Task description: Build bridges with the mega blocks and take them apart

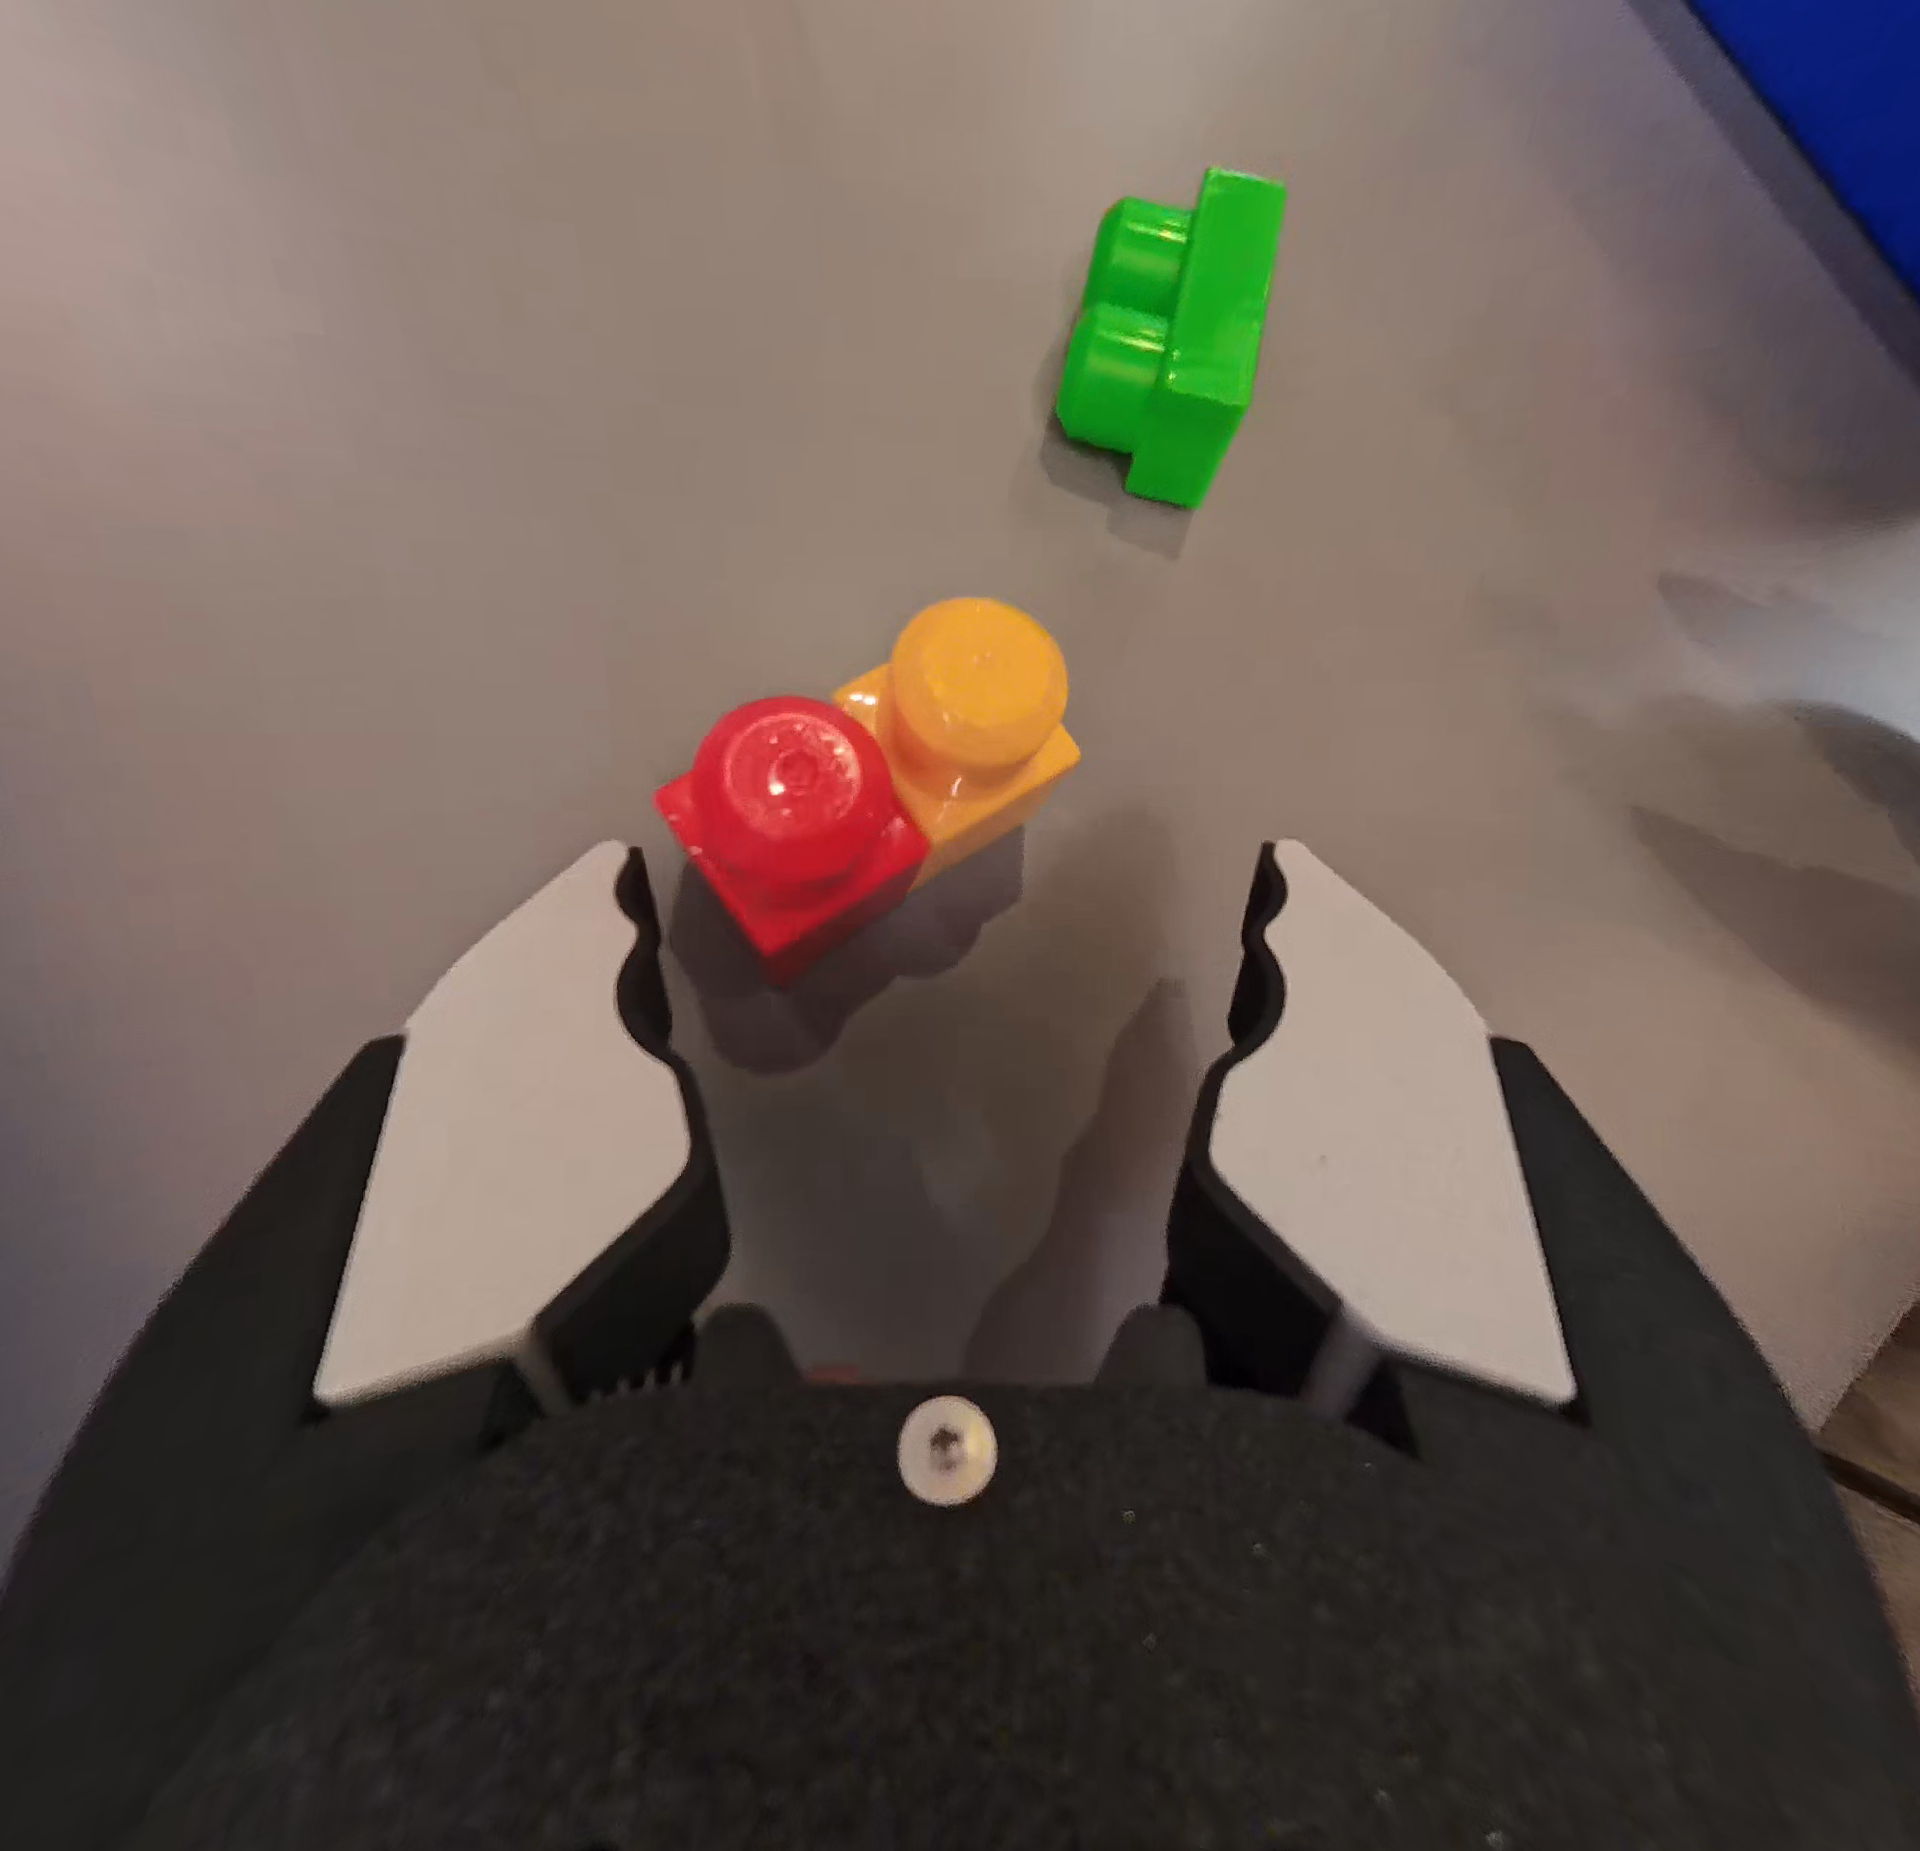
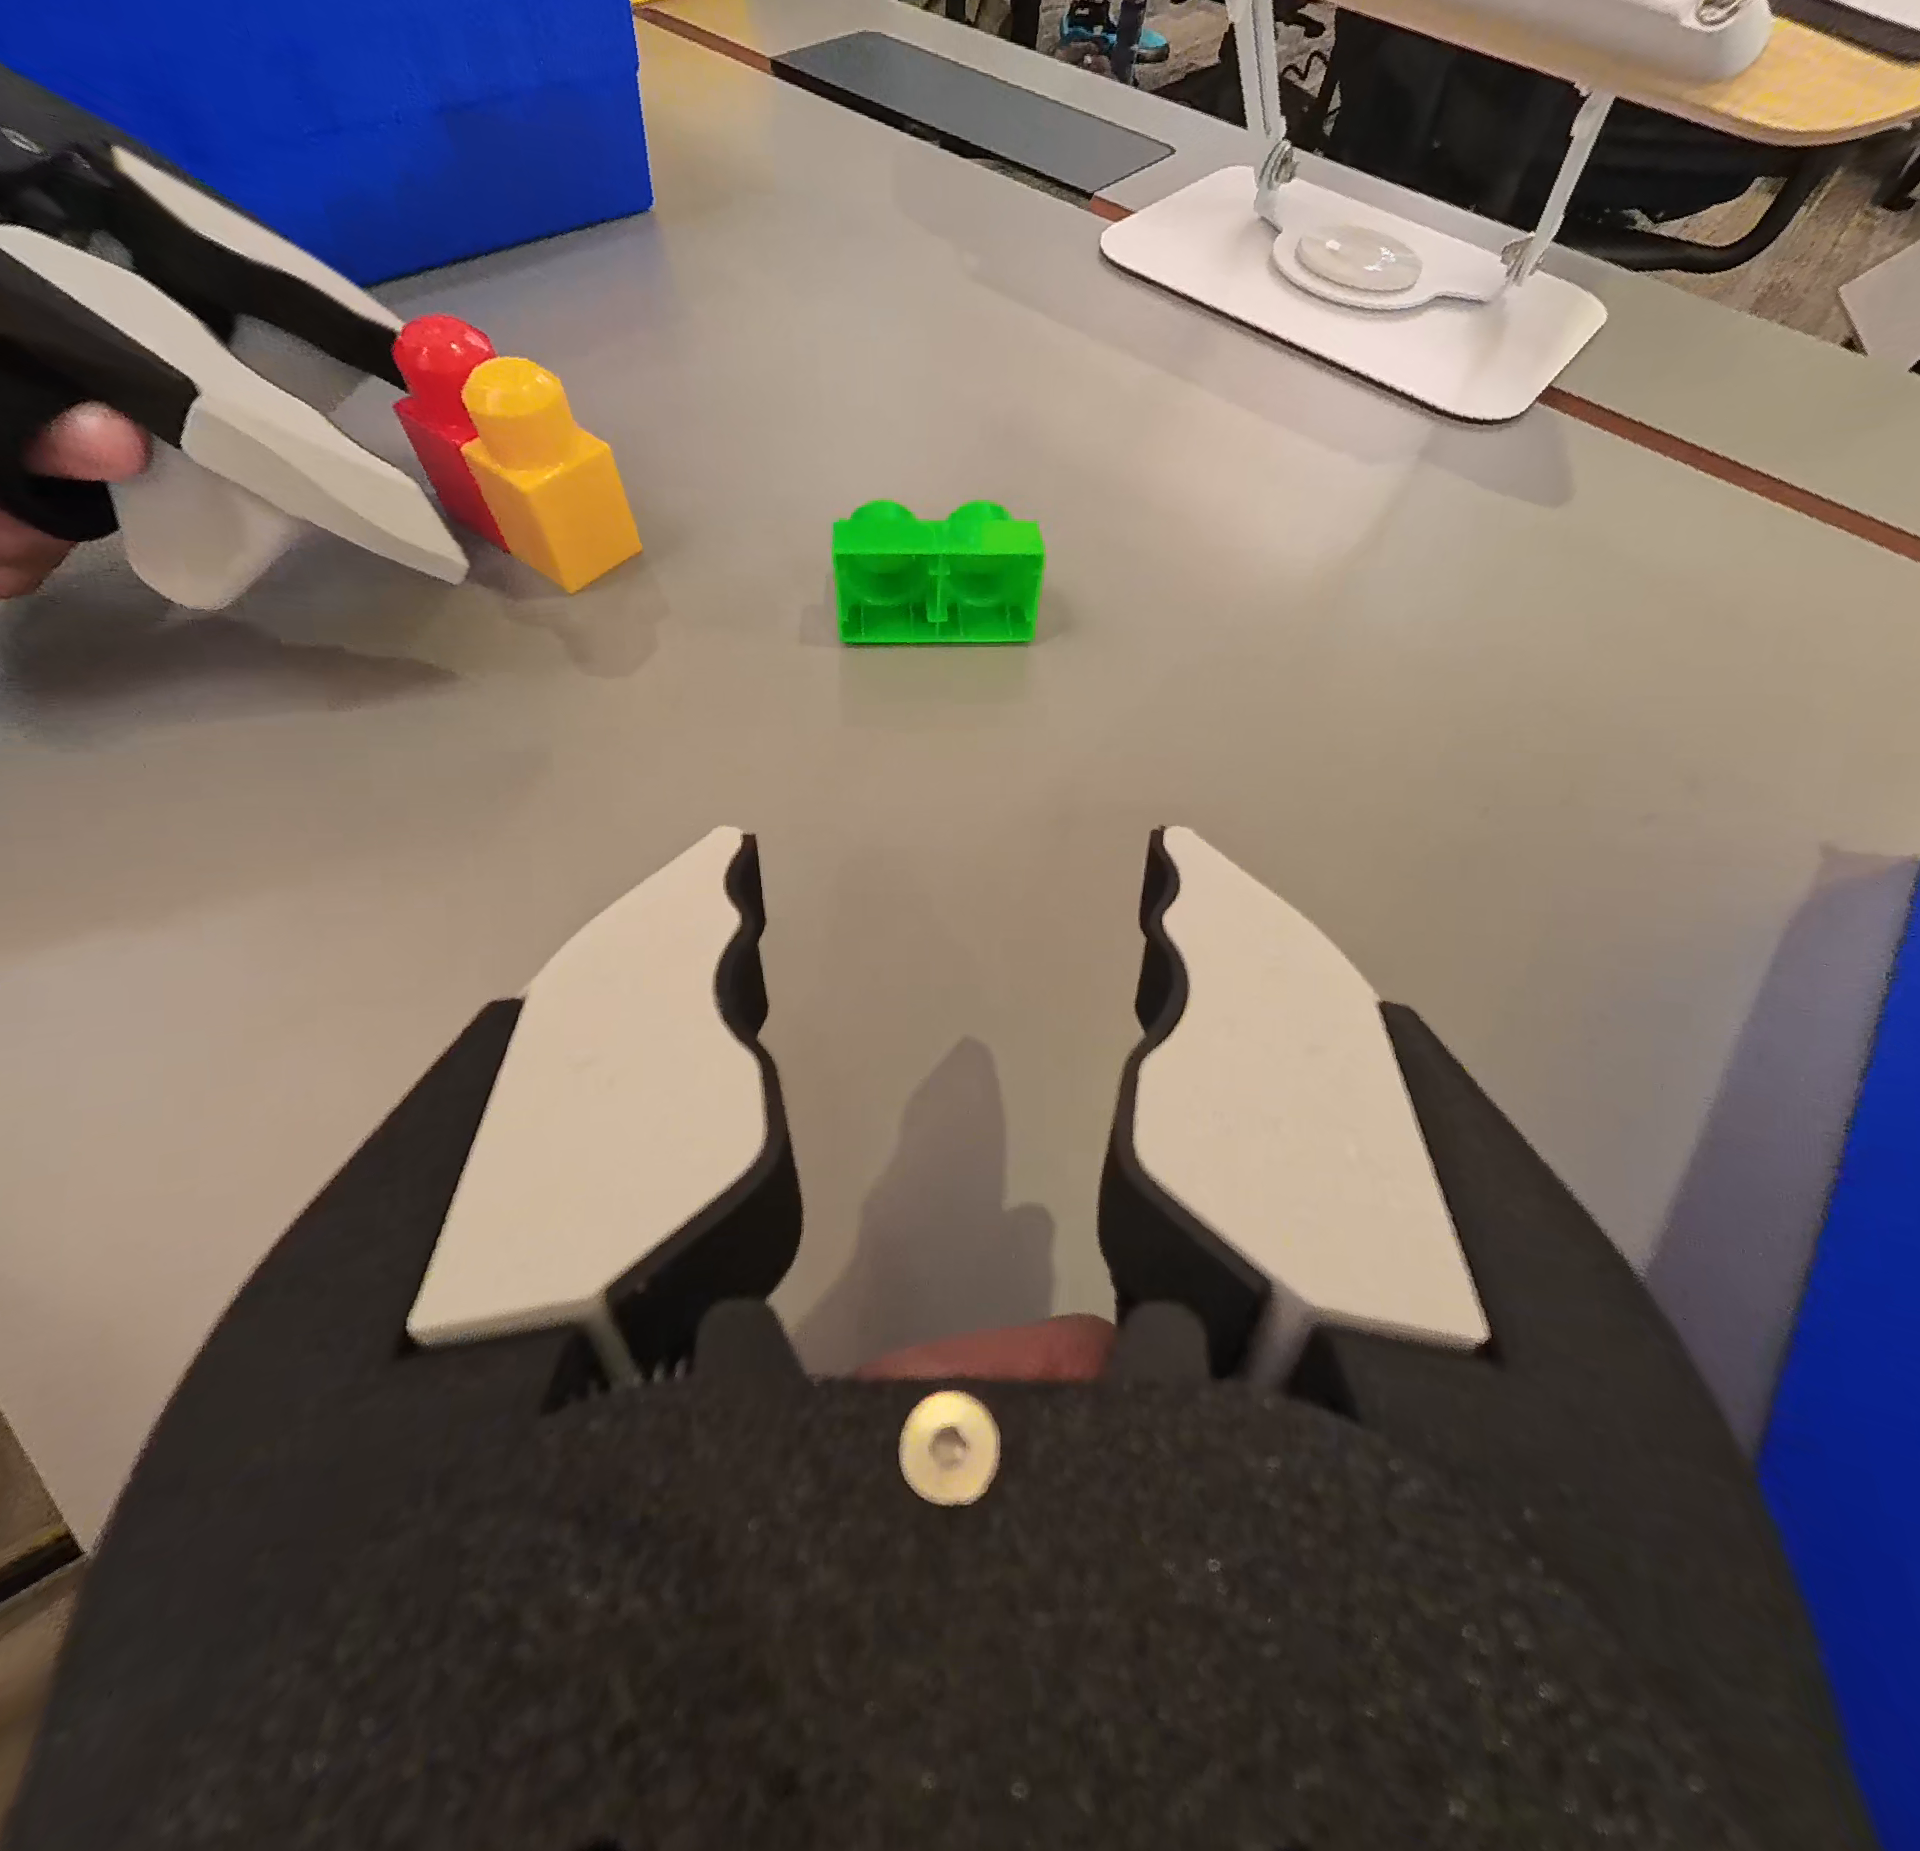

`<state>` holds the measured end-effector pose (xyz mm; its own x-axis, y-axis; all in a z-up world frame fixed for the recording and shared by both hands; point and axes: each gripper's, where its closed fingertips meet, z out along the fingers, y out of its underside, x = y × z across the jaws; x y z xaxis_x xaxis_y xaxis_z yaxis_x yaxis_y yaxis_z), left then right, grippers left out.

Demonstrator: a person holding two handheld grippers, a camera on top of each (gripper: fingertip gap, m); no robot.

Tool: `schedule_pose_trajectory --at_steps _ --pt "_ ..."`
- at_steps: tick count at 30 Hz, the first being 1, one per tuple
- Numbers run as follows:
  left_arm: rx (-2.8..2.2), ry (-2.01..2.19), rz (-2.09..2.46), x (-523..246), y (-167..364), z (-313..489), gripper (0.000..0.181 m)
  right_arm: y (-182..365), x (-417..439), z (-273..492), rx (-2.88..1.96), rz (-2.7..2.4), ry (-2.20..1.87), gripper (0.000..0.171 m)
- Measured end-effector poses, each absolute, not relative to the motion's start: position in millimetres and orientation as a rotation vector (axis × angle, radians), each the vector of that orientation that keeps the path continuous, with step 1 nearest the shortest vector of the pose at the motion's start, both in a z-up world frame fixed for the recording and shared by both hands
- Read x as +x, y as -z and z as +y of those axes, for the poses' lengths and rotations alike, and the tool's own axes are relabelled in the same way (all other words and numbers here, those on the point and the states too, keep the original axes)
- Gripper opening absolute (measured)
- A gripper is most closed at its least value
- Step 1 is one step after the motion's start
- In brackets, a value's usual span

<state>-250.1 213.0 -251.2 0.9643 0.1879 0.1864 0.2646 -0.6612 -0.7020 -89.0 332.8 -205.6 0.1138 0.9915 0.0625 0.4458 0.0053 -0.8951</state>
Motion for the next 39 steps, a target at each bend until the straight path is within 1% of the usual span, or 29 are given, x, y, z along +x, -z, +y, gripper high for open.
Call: schedule_pose_trajectory --at_steps 4,7,10,16,21,26,30,34,39 --pt "-2.304 0.194 -0.318 -241 253 219 0.106 205 -87 336 -1.573 -1.446 -0.832 0.069" --pt "-2.336 0.078 -0.349 -254 256 210 0.108 204 -86 338 -1.573 -1.440 -0.834 0.069" --pt "-2.295 0.067 -0.403 -254 251 202 0.107 204 -88 337 -1.572 -1.445 -0.837 0.069" --pt "-2.203 0.146 -0.498 -222 253 205 0.109 203 -93 332 -1.559 -1.462 -0.867 0.069" --pt "-2.199 0.058 -0.544 -241 251 206 0.109 200 -92 333 -1.538 -1.484 -0.862 0.068" --pt "-2.234 0.192 -0.498 -235 255 214 0.106 196 -92 337 -1.533 -1.485 -0.867 0.068" --pt "-2.245 0.140 -0.480 -237 255 217 0.107 195 -94 337 -1.531 -1.483 -0.869 0.068" --pt "-2.207 0.249 -0.459 -229 249 224 0.105 198 -96 335 -1.534 -1.492 -0.867 0.068" --pt "-2.248 0.179 -0.470 -232 254 221 0.107 199 -97 334 -1.535 -1.496 -0.861 0.068"
